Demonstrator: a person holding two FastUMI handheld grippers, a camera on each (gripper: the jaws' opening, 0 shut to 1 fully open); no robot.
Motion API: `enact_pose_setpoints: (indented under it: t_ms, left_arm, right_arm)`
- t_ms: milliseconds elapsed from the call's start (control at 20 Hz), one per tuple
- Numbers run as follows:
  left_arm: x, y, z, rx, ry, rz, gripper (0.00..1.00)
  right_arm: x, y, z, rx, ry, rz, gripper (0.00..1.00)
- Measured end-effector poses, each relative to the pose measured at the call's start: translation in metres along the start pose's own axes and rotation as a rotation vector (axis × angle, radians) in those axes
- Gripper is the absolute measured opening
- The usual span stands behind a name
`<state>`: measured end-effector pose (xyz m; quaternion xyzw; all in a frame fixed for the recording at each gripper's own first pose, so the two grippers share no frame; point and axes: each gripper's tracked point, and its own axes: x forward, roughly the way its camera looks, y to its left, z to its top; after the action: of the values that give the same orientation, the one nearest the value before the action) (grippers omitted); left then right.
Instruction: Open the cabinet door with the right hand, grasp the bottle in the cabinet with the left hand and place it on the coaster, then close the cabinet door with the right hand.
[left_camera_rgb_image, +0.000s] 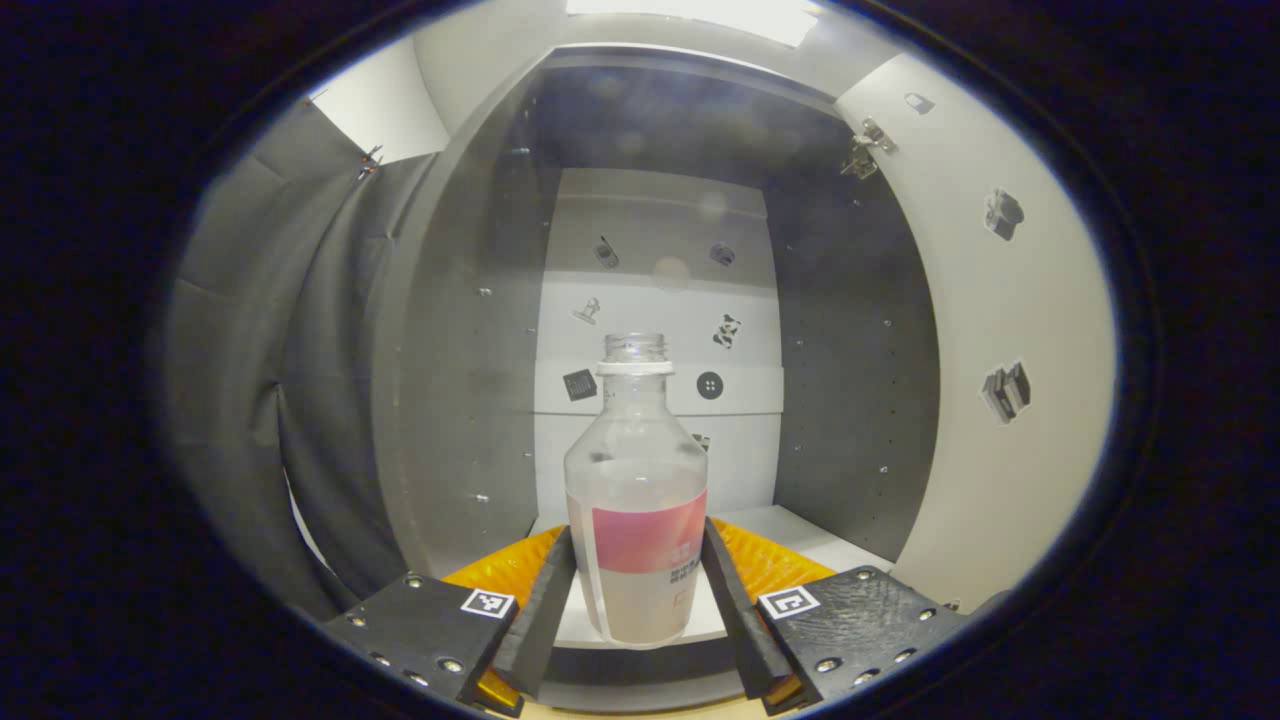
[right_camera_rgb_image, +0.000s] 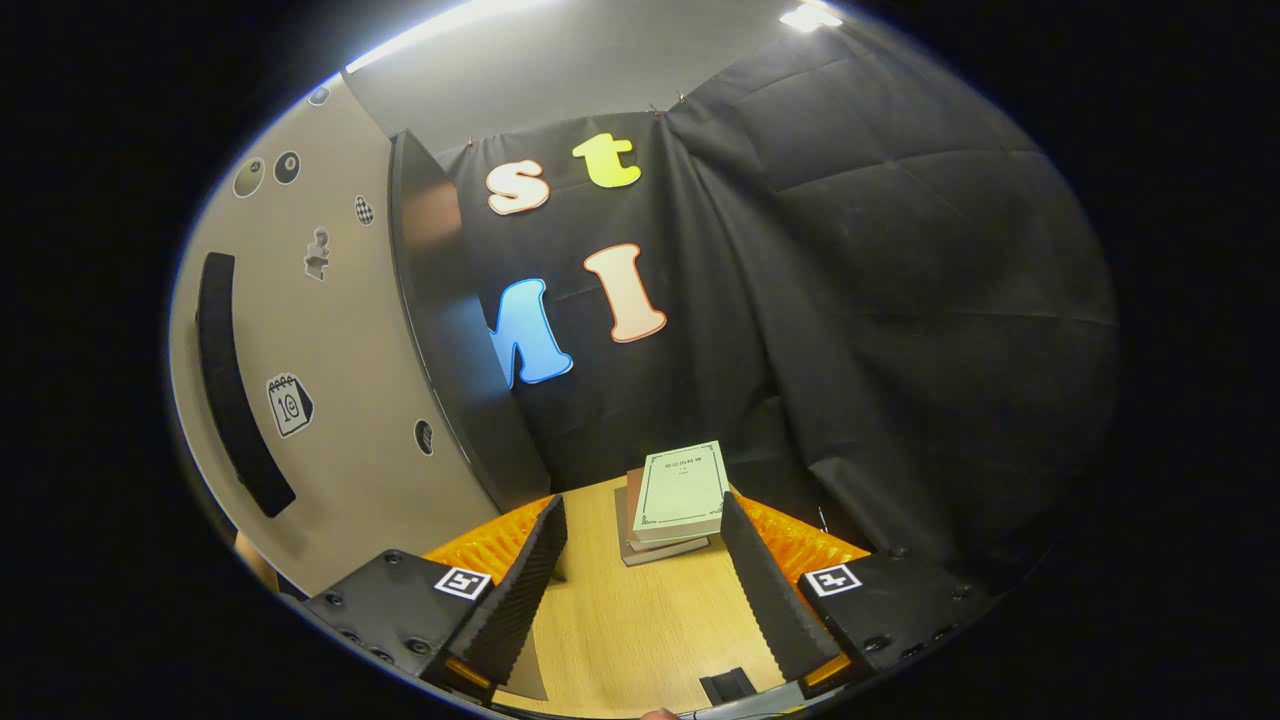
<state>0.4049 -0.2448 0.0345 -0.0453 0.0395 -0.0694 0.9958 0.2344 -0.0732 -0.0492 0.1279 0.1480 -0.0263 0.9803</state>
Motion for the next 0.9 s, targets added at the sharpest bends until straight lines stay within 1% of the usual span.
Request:
enact_pose_setpoints:
  t_ms: [250, 300, 400, 450, 550, 650, 900]
  left_arm:
    - [-0.069, 0.029, 0.001, -0.004, -0.020, 0.054, 0.72]
    - [-0.083, 0.037, -0.003, -0.008, -0.012, 0.072, 0.74]
    - [-0.108, 0.052, -0.013, -0.017, 0.006, 0.107, 0.74]
    - [-0.121, 0.060, -0.019, -0.024, 0.014, 0.127, 0.75]
    - [-0.151, 0.077, -0.030, -0.035, 0.022, 0.160, 0.72]
    - [-0.178, 0.087, -0.039, -0.042, 0.023, 0.186, 0.72]
    - [-0.237, 0.109, -0.079, -0.053, 0.044, 0.238, 0.72]
  right_arm:
    - [0.016, 0.010, -0.010, 0.003, 0.031, 0.074, 0.98]
    - [0.018, 0.014, -0.013, -0.001, 0.038, 0.092, 0.98]
    - [0.019, 0.020, -0.017, -0.021, 0.048, 0.120, 0.98]
    - [0.020, 0.022, -0.017, -0.034, 0.051, 0.132, 0.98]
    - [0.018, 0.027, -0.018, -0.052, 0.053, 0.156, 0.98]
    - [0.015, 0.032, -0.020, -0.064, 0.057, 0.179, 0.98]
    - [0.004, 0.031, -0.035, -0.095, 0.089, 0.198, 0.98]
